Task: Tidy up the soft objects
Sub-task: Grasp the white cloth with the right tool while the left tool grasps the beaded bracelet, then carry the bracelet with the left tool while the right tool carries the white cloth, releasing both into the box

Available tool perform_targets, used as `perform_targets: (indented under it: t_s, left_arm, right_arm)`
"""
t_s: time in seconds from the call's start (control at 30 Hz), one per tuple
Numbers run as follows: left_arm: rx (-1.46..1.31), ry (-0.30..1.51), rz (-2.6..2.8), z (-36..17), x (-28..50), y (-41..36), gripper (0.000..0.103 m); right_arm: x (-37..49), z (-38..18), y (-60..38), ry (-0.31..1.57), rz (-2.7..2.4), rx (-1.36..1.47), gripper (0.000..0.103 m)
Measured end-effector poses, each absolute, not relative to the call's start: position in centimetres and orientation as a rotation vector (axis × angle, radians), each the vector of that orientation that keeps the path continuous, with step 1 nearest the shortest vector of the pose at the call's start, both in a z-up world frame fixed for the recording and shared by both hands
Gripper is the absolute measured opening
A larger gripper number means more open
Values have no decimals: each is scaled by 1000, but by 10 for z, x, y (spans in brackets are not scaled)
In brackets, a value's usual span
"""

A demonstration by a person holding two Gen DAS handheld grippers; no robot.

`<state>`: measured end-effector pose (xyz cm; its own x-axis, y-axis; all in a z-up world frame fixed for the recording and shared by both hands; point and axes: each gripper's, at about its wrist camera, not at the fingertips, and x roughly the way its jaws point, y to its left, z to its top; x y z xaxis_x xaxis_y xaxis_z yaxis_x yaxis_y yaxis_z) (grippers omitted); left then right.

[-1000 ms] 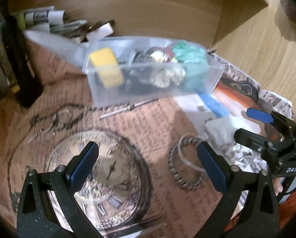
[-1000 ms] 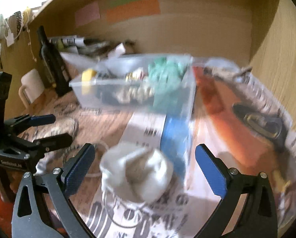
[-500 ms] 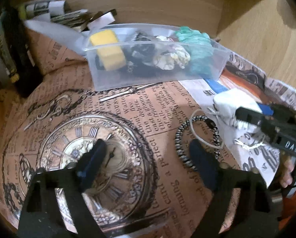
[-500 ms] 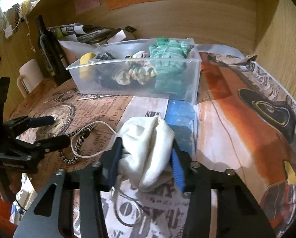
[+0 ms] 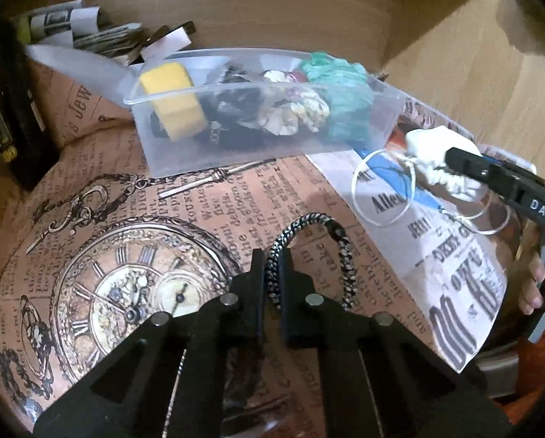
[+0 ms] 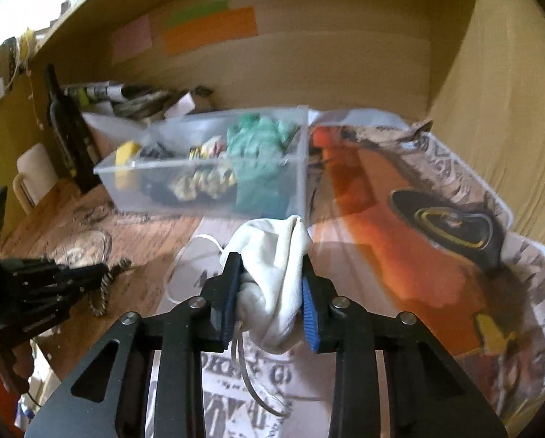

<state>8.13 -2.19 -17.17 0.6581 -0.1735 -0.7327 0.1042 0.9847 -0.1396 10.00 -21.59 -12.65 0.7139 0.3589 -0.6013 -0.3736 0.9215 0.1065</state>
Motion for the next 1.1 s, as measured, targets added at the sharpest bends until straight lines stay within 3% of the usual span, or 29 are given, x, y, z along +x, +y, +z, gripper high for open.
perform_targets:
  t_s: [0.67, 1.1]
  left_arm:
    - [-91, 545, -71, -63, 118, 6, 6]
    - [-89, 600, -58, -75, 184, 4, 6]
  right_arm:
    - [120, -50, -191, 396, 508, -15, 27]
    - [169, -53, -153, 423, 546, -60, 27]
